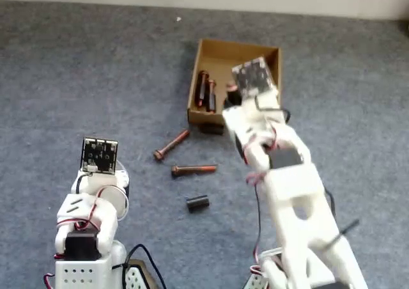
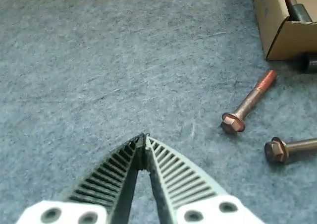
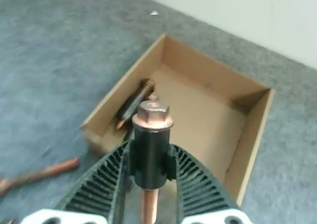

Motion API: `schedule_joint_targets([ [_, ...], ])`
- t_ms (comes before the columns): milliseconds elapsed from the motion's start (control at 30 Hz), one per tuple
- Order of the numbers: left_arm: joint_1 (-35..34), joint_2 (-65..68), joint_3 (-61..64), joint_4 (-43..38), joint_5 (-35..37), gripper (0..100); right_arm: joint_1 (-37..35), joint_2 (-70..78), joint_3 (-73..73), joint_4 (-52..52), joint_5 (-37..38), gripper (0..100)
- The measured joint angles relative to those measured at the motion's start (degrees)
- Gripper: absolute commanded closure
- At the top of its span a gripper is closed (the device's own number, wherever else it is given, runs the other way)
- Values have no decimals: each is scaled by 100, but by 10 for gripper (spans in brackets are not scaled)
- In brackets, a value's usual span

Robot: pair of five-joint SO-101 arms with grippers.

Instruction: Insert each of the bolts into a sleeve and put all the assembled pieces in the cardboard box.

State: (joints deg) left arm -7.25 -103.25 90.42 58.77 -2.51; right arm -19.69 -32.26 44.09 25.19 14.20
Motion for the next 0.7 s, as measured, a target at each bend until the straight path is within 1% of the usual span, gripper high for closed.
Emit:
schedule_joint_targets([
  [100,0,-35,0,0,0,993,158,1055,-642,-334,0,993],
  [300,0,-35,0,-9,0,993,334,3086,-2268,-431,18,993],
  [400,0,-35,0,-9,-18,993,352,3930,-2989,-431,360,983],
  [467,0,-35,0,-9,-18,993,352,4352,-3305,-431,519,945],
  [533,0,-35,0,-9,-26,993,360,4642,-3534,-132,563,909],
  [600,0,-35,0,-9,-26,993,369,4809,-3798,466,571,889],
  [700,0,-35,79,-9,-26,993,369,4932,-4387,1415,571,882],
])
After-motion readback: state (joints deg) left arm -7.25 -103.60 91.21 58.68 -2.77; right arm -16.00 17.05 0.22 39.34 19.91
